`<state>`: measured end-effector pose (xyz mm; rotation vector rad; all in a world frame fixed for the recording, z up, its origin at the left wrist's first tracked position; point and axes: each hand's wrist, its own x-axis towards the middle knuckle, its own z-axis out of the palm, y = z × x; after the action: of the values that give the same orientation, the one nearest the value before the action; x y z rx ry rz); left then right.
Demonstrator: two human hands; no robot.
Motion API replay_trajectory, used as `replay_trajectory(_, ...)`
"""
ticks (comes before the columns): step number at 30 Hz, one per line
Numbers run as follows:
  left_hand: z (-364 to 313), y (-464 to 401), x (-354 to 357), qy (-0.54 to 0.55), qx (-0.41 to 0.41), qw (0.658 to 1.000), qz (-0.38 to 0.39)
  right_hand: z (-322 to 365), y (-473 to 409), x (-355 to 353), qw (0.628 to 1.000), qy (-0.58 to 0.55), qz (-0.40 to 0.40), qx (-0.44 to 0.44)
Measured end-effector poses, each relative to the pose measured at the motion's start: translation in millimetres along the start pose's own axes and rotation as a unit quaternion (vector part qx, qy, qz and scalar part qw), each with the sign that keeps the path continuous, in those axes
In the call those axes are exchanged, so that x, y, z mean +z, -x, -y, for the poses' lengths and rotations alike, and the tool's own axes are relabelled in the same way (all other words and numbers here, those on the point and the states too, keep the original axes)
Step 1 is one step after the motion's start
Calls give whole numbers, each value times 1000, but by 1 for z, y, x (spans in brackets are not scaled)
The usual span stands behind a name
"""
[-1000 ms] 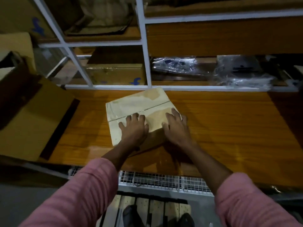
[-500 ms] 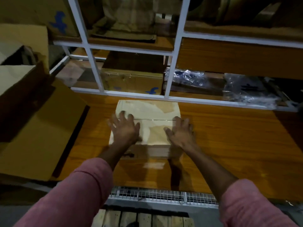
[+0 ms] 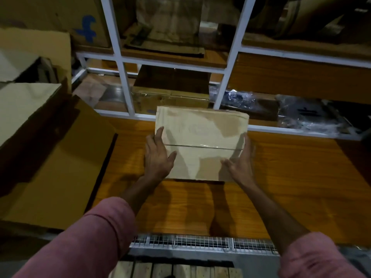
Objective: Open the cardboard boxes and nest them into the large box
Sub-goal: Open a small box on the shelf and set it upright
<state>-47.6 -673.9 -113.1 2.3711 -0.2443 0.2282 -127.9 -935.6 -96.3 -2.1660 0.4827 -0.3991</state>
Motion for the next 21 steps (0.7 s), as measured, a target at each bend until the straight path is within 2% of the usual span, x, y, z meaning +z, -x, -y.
replay_trajectory(2,5,9,-3,0,26,1000,-5,-12,14,-1,1000,18,-16,7)
replay_trajectory(4,9,23,-7,0,37,999,6,-26,33,-3,1000,12,-4,26)
replay_trajectory(7,15,50,-15,-11,47,998,39,-40,55,-11,1000,-7,10,10)
replay_trajectory(12,6,73,-31,-26,6,995,94,-28,85,-29,999,-29,30,3)
replay_trajectory(14,-5,82,-37,-25,-5,996,84,-17,95,-36,997,-67,18,34)
replay_trajectory(17,-20,107,-46,-30,39,998,44,-2,109,-45,990,-117,-8,76)
replay_trajectory(21,-24,146,-55,-65,47,997,-11,-4,137,-55,993,-66,-36,94)
